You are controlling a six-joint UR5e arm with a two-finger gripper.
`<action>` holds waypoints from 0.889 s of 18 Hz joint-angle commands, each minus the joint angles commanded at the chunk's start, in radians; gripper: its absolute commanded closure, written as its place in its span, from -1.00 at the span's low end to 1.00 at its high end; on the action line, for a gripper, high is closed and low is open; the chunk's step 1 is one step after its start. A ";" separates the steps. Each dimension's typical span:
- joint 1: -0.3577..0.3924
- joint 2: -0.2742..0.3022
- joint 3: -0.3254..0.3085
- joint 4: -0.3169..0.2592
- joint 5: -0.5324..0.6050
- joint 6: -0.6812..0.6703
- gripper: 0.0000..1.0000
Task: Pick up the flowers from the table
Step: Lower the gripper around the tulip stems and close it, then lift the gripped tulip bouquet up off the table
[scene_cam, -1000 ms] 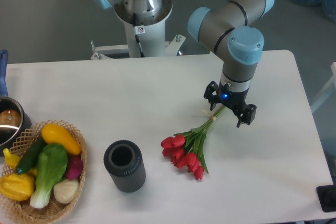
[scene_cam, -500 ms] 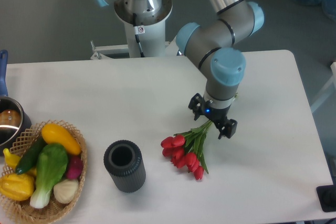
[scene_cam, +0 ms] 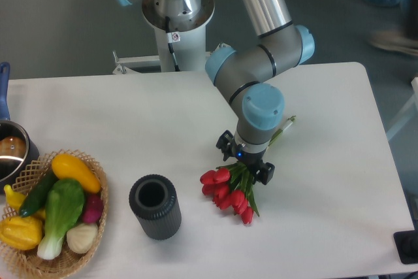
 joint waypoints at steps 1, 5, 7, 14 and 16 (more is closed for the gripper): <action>0.000 0.005 0.002 -0.002 0.000 -0.002 0.18; 0.002 0.006 0.002 0.000 0.002 -0.006 1.00; 0.005 0.017 0.005 -0.005 0.002 -0.009 1.00; 0.021 0.048 0.008 -0.008 0.051 -0.063 1.00; 0.023 0.052 0.029 -0.009 0.052 -0.061 1.00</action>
